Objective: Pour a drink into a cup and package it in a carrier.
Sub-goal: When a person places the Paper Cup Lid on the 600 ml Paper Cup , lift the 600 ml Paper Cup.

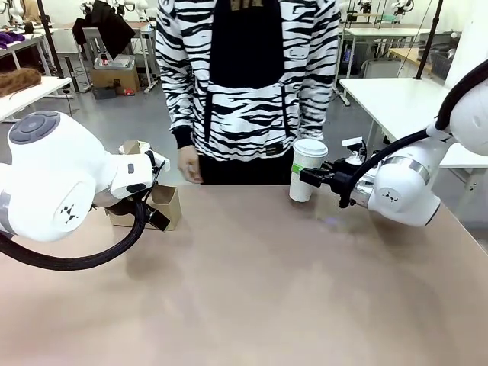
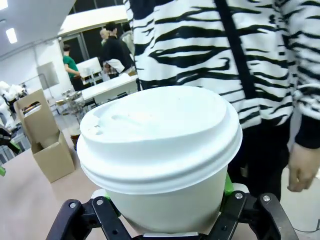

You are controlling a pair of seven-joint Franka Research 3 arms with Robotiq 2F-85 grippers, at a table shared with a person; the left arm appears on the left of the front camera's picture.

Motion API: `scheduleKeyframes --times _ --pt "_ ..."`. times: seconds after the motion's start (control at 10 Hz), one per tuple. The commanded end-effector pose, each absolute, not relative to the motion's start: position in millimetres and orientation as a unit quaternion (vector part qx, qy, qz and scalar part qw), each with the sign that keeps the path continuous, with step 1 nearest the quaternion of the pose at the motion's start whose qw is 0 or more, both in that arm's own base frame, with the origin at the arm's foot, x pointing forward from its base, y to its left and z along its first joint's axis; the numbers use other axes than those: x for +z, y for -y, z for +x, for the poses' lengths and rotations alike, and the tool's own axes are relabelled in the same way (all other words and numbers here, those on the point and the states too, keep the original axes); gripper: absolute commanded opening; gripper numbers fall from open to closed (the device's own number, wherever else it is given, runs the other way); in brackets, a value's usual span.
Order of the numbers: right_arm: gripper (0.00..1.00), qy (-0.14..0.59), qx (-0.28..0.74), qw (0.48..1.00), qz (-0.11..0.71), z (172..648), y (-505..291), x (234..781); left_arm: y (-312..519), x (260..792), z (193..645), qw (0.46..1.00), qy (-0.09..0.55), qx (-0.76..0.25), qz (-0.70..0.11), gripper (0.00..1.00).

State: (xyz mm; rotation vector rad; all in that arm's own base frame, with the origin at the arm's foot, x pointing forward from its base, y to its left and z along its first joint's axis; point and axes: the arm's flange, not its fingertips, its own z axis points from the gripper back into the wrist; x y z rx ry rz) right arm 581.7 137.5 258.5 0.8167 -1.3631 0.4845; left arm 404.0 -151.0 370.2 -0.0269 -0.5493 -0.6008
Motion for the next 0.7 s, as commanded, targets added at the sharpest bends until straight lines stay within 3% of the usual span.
scheduleKeyframes --times 0.0,0.6 --pt "0.81 0.607 0.214 0.675 0.361 582.1 -139.8 262.6 151.3 370.5 403.7 0.918 0.267 -0.293 -0.014 1.00" --pt "0.81 0.607 0.214 0.675 0.361 582.1 -139.8 262.6 151.3 370.5 403.7 0.918 0.267 -0.293 -0.014 1.00"
